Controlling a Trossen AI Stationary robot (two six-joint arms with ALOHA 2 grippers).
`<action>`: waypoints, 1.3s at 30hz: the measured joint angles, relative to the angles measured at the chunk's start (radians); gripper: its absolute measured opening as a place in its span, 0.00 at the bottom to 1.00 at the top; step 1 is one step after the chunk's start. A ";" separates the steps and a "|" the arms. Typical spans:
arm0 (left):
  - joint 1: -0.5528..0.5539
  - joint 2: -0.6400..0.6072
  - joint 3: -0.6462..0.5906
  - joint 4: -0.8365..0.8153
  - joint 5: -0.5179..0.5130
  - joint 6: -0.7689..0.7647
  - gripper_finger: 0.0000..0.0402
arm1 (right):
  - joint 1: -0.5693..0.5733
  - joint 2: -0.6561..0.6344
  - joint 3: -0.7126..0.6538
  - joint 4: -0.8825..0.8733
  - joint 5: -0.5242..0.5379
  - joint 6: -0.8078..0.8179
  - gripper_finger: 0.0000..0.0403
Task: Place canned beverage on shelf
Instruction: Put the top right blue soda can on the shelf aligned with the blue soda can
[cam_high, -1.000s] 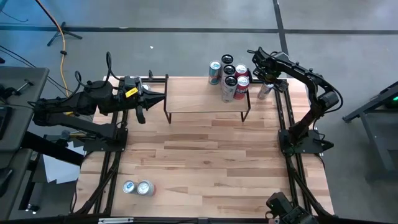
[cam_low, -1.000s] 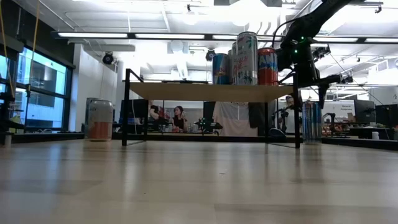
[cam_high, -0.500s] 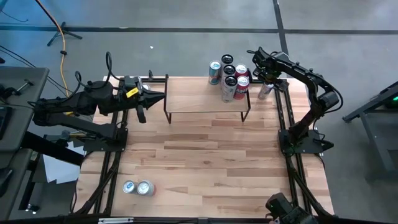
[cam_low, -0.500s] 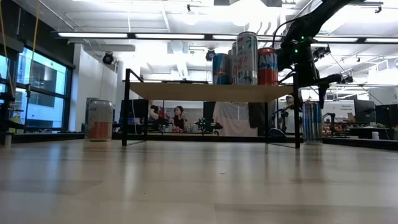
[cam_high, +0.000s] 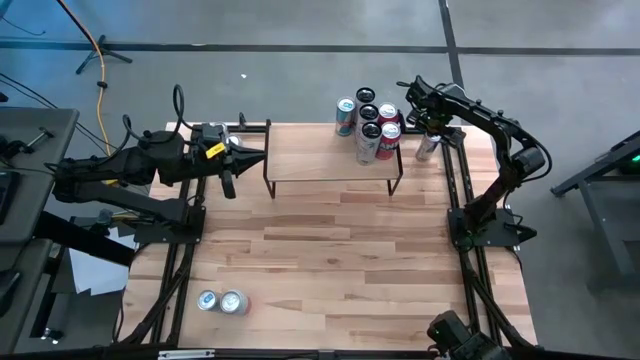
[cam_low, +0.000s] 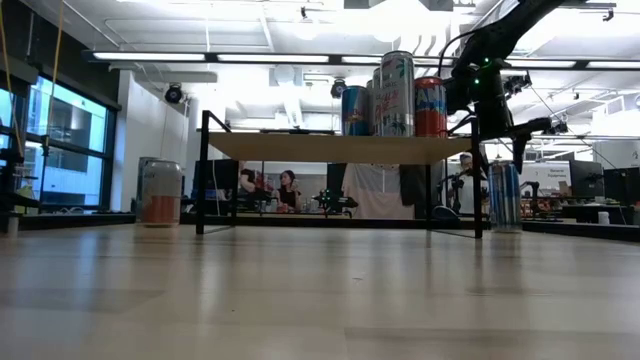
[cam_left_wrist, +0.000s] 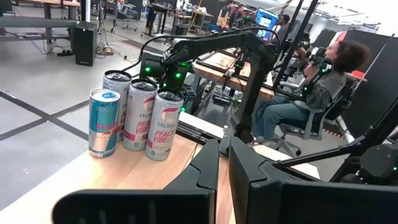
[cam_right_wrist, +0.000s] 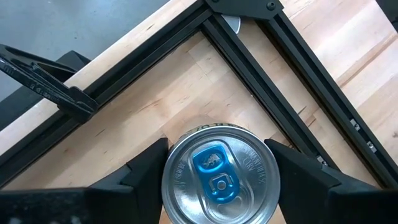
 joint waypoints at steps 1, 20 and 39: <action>0.000 0.000 0.000 -0.002 0.000 0.000 0.00 | 0.000 0.000 0.000 -0.001 -0.001 0.000 0.56; 0.000 0.000 0.000 -0.002 0.000 -0.001 0.00 | -0.002 -0.082 0.016 0.025 0.001 -0.125 0.56; 0.000 0.000 0.000 -0.002 -0.047 0.000 0.00 | 0.036 -0.436 0.016 0.279 0.067 -0.143 0.56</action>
